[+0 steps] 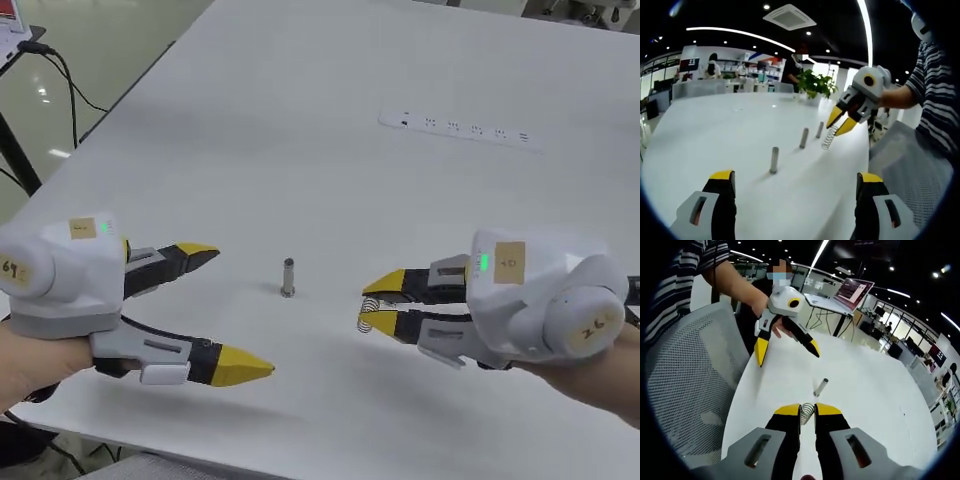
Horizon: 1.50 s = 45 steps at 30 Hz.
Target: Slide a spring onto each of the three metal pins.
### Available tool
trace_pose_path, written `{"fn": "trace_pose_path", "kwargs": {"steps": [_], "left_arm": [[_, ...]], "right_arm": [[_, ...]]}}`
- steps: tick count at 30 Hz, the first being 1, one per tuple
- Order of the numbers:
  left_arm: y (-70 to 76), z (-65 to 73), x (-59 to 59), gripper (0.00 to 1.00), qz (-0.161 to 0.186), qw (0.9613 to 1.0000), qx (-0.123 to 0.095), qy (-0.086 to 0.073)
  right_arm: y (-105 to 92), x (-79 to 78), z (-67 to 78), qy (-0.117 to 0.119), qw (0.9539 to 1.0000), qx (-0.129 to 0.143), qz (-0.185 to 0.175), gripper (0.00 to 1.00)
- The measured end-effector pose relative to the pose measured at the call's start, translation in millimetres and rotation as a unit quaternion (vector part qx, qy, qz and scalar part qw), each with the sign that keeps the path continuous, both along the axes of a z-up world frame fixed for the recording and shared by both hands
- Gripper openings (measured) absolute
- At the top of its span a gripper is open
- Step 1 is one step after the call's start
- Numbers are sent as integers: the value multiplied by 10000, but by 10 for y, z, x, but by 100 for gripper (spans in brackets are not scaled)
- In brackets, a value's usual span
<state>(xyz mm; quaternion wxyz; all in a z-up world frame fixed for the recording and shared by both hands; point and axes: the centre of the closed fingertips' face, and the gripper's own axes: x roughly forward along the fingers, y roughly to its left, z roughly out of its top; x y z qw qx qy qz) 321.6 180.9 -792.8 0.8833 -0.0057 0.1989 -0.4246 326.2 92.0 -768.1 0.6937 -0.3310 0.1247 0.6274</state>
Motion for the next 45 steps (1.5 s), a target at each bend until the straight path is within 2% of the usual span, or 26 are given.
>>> {"fn": "trace_pose_path", "kwargs": {"steps": [8,20,26,37,45], "left_arm": [[31,20,10,98,105,9999,-17,-15],[73,-5,1,98,148,9999,5,14],[83,3,8,98,167,9999,-20,-3],[152,43,32,98,249,9996,-60,-79],[158,48,38,97,278,9995,-93,-105]], "right_arm": [[155,105,60,-29,10000,32,76,7],[358,194,28,-61,9998,-3,163,7],[512,278,100,-87,9998,111,140,7],[673,463,188,76,9992,377,-121,7],[749,509,205,276,9980,517,-238,7]]}}
